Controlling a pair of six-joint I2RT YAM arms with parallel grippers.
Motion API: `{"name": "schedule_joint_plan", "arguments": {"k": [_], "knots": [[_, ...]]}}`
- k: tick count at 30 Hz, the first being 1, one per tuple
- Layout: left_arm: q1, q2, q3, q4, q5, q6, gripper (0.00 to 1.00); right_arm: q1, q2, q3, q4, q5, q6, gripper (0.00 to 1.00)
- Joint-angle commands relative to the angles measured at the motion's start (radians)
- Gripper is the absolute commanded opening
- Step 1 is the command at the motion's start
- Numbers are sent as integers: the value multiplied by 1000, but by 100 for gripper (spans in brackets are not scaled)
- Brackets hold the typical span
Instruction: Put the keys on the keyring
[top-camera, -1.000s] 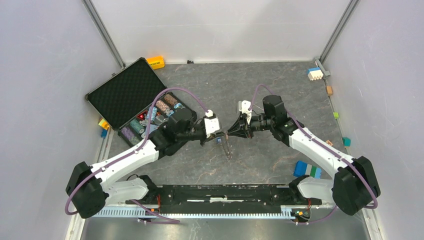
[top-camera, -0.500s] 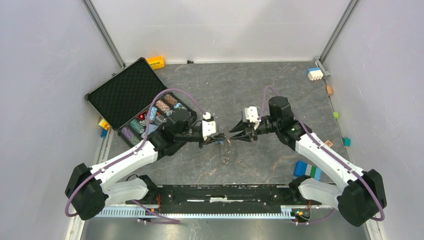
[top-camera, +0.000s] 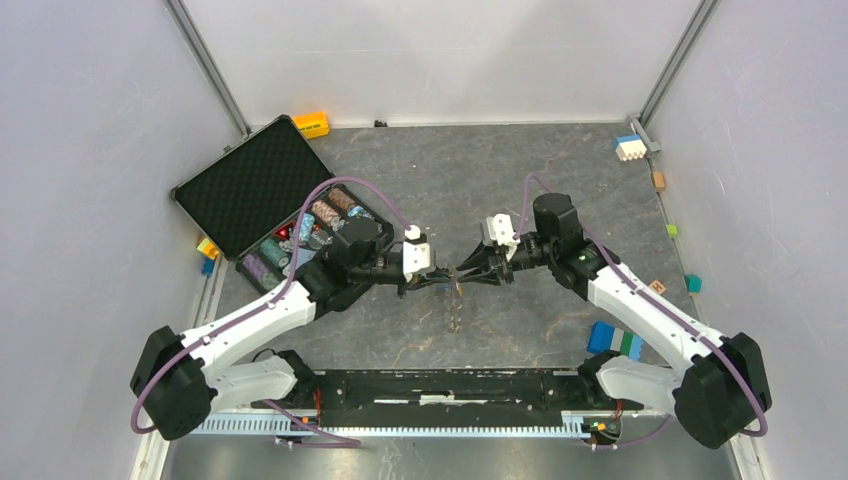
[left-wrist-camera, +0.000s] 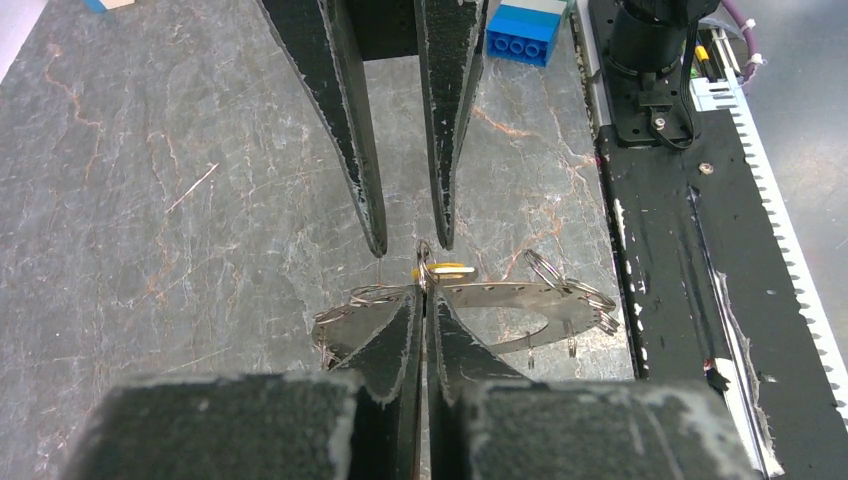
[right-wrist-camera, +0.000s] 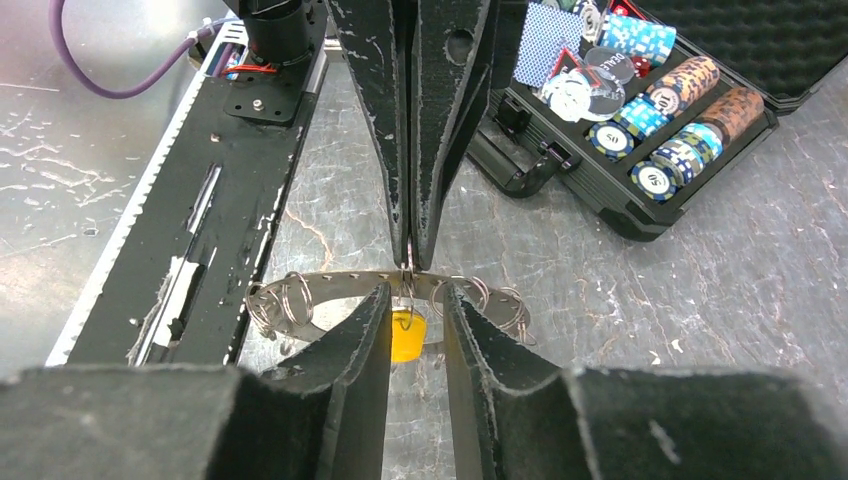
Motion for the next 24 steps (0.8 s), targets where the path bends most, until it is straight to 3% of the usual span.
{"name": "schedule_joint_plan", "arguments": {"k": [1, 9, 15, 19, 24], "knots": [[5, -1, 8, 83, 38, -13, 2, 16, 13, -8, 43, -26, 19, 30], [6, 1, 7, 85, 39, -19, 2, 25, 23, -4, 50, -16, 23, 18], [6, 1, 2, 84, 38, -11, 2, 26, 15, -2, 69, 5, 45, 0], [8, 2, 0, 75, 34, 15, 2, 27, 3, 11, 52, 59, 48, 0], [8, 10, 63, -69, 6, 129, 26, 49, 3, 83, -95, 144, -37, 0]]}}
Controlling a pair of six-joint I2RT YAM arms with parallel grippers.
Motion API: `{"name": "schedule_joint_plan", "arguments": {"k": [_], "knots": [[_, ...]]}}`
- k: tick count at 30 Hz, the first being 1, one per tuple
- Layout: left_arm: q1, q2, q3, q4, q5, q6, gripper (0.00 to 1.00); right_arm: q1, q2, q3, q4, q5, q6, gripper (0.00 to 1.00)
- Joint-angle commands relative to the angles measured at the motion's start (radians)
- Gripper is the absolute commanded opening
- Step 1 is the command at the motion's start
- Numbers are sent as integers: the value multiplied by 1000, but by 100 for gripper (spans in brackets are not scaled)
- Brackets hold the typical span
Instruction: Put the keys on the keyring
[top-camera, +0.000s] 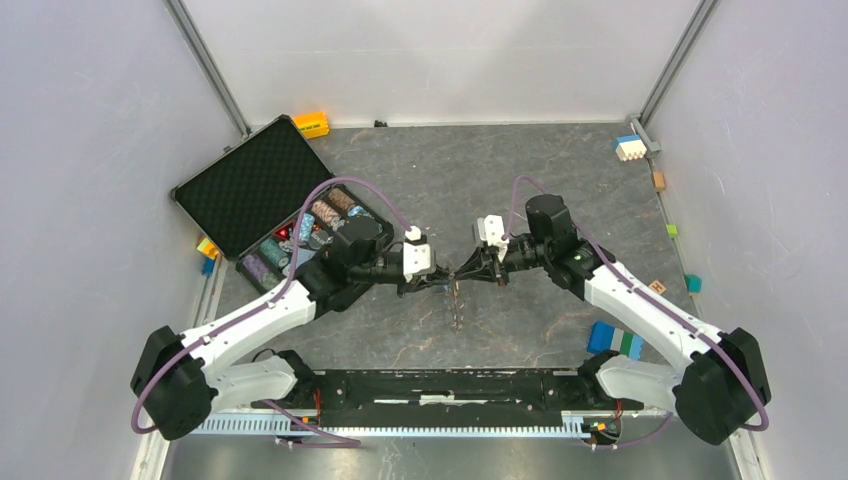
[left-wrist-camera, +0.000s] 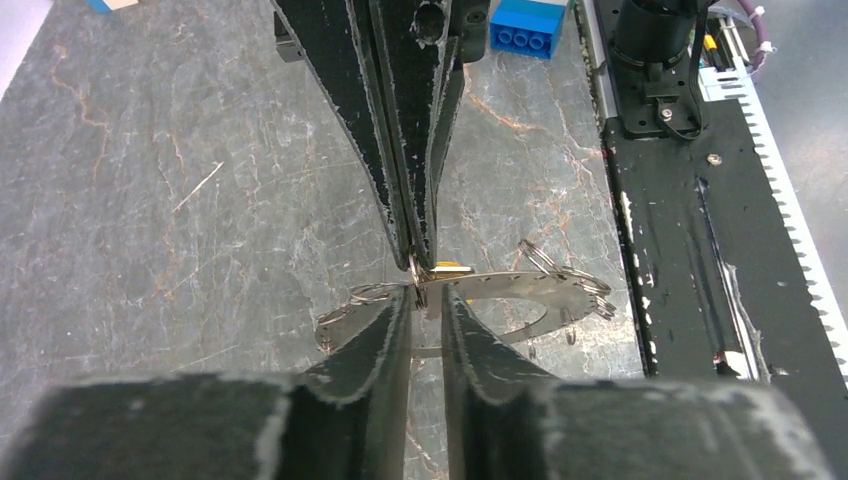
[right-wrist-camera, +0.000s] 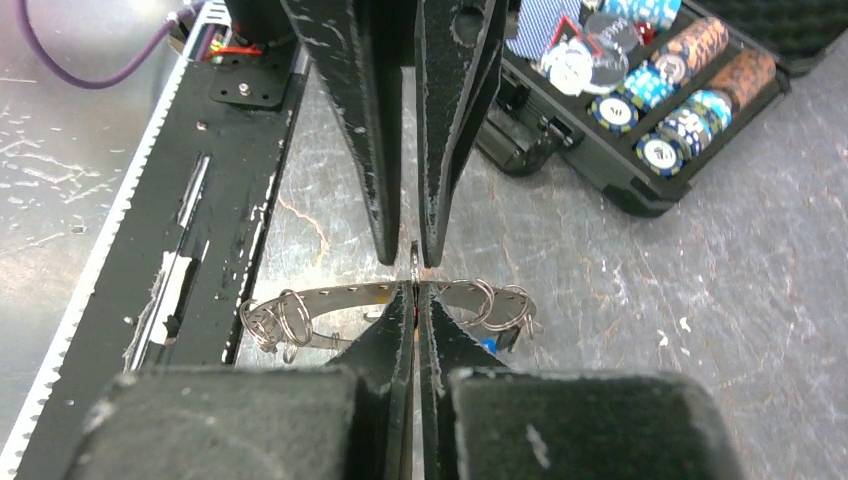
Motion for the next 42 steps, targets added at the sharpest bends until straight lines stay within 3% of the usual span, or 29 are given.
{"name": "schedule_joint_plan", "arguments": {"k": [1, 5, 10, 25, 33, 42], "knots": [[3, 10, 88, -131, -15, 146, 29, 21, -14, 90, -118, 97, -68, 0], [3, 24, 172, -293, -60, 249, 34, 41, 2, 158, -229, 168, -133, 0], [3, 39, 221, -354, -36, 288, 35, 61, 12, 197, -284, 229, -153, 0], [3, 129, 278, -287, 18, 238, 31, 93, 18, 239, -296, 300, -149, 0], [3, 117, 252, -247, 18, 212, 23, 94, 18, 215, -269, 297, -132, 0], [3, 123, 246, -229, 15, 192, 7, 94, 4, 187, -245, 292, -113, 0]]}}
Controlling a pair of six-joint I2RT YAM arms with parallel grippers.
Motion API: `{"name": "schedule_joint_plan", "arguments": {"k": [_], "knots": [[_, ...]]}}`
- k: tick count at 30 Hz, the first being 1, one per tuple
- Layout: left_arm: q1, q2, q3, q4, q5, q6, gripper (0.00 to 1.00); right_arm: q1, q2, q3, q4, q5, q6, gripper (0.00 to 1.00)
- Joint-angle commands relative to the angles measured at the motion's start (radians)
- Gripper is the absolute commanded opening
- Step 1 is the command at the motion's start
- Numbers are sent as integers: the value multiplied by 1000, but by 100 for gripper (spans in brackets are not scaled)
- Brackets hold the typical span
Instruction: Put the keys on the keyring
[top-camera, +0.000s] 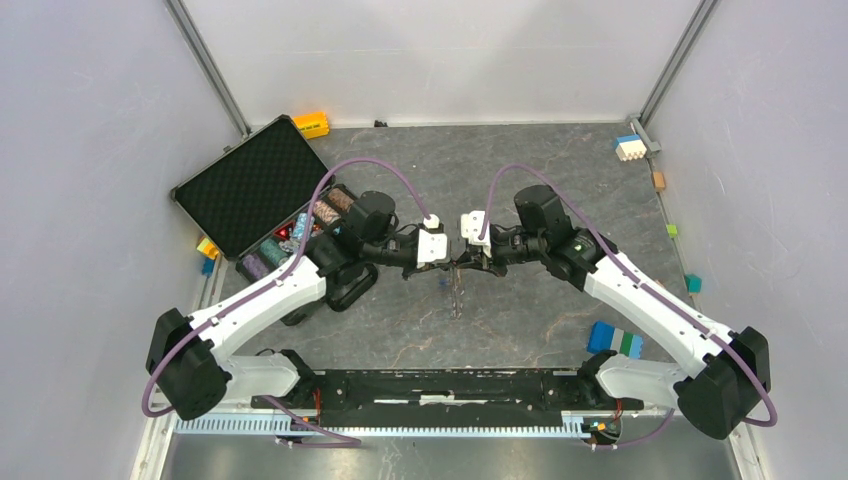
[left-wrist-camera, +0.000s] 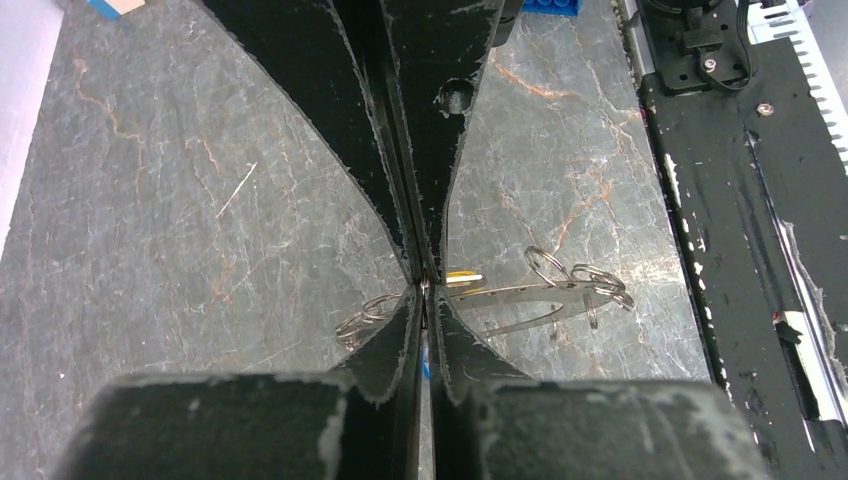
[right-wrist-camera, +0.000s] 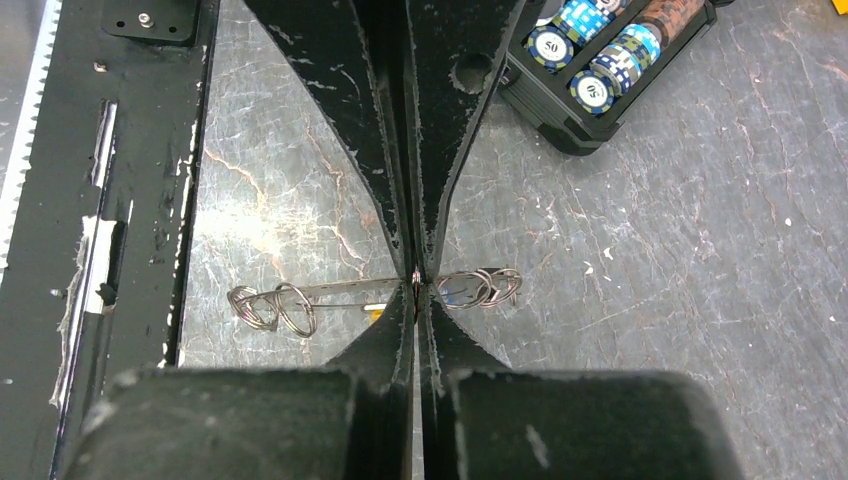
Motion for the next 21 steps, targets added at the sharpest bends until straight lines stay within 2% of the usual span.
{"name": "schedule_joint_plan", "arguments": {"k": [1, 6, 10, 16, 21], "knots": [[2, -6, 4, 51, 24, -36, 3, 7, -17, -9, 60, -5, 20, 0], [1, -17, -10, 58, 16, -48, 2, 7, -19, -17, 66, -1, 20, 2], [18, -59, -67, 131, 21, -81, 2, 4, -43, -45, 100, 18, 35, 22], [87, -98, -150, 305, 124, -220, 2, -17, -47, -26, 83, -35, 39, 40], [104, -110, -198, 427, 173, -321, 2, -33, -39, -19, 81, -102, 54, 51]]}}
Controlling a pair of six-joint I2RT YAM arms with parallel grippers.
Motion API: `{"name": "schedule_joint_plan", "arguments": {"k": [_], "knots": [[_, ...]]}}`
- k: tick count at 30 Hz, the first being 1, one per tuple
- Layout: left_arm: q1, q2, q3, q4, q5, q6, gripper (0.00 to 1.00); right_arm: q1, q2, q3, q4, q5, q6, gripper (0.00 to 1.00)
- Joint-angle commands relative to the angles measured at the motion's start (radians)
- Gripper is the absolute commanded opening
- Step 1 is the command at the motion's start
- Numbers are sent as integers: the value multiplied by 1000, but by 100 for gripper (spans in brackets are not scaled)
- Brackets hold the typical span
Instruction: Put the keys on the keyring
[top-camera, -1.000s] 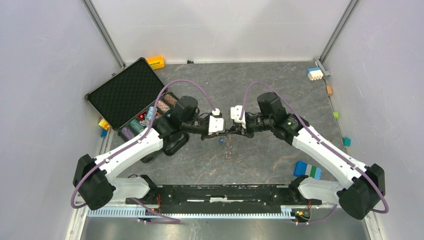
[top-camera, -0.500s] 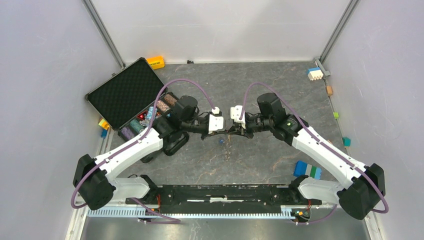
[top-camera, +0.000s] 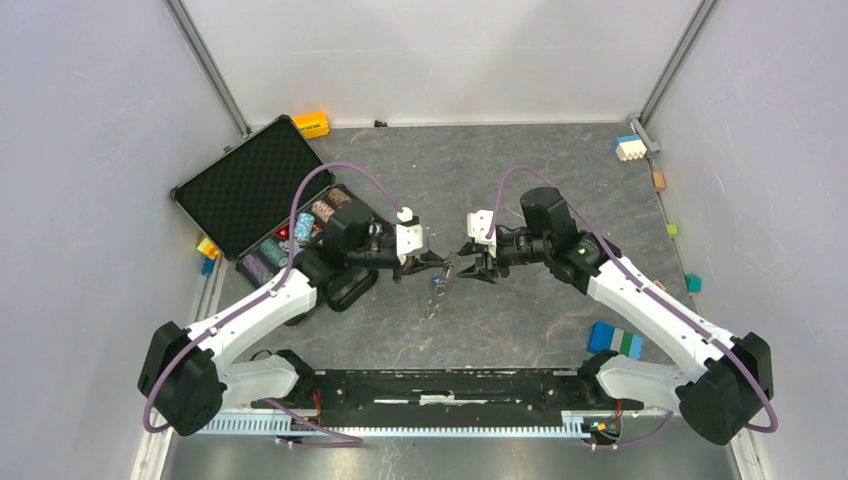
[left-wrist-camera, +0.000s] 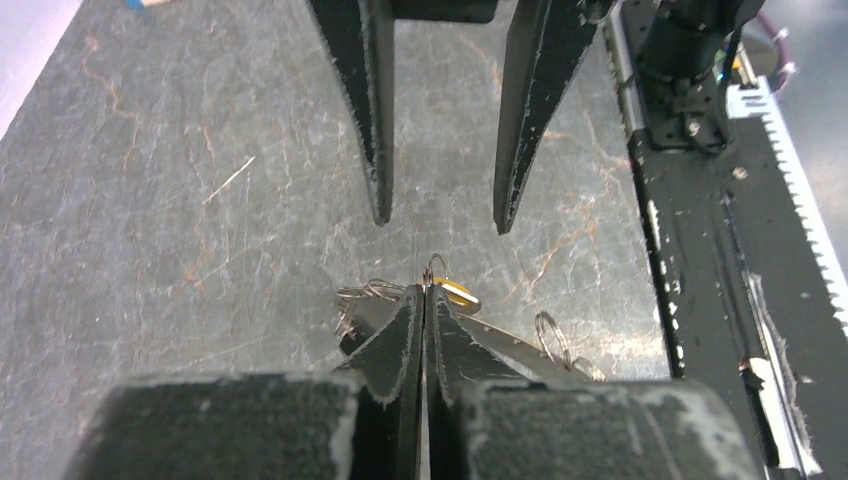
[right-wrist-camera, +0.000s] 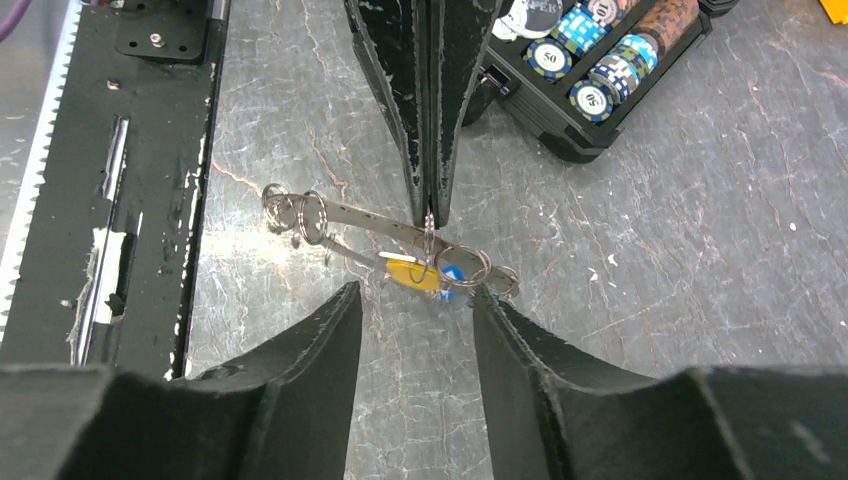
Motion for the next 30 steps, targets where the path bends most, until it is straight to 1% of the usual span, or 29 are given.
{"name": "schedule_joint_plan", "arguments": {"k": [1, 4, 6, 9, 12, 14, 18, 25, 30], "knots": [[6, -38, -27, 208, 93, -138, 2, -12, -6, 25, 30, -77, 29, 52], [6, -39, -44, 244, 99, -163, 2, -15, 7, 18, 47, -96, 50, 54], [6, -39, -50, 254, 100, -168, 2, -18, 9, 15, 64, -99, 67, 53], [5, -39, -54, 263, 102, -174, 2, -21, 14, 15, 72, -103, 75, 47], [6, -40, -55, 268, 100, -177, 2, -24, 20, 15, 69, -112, 76, 37], [6, -41, -57, 269, 97, -177, 2, -27, 22, 10, 68, -118, 75, 32], [6, -40, -60, 273, 98, -178, 2, -30, 27, 2, 72, -121, 79, 27], [6, -46, -65, 275, 93, -169, 2, -37, 35, -2, 74, -131, 79, 23], [6, -48, -65, 274, 89, -168, 2, -42, 41, -7, 68, -138, 80, 17]]}}
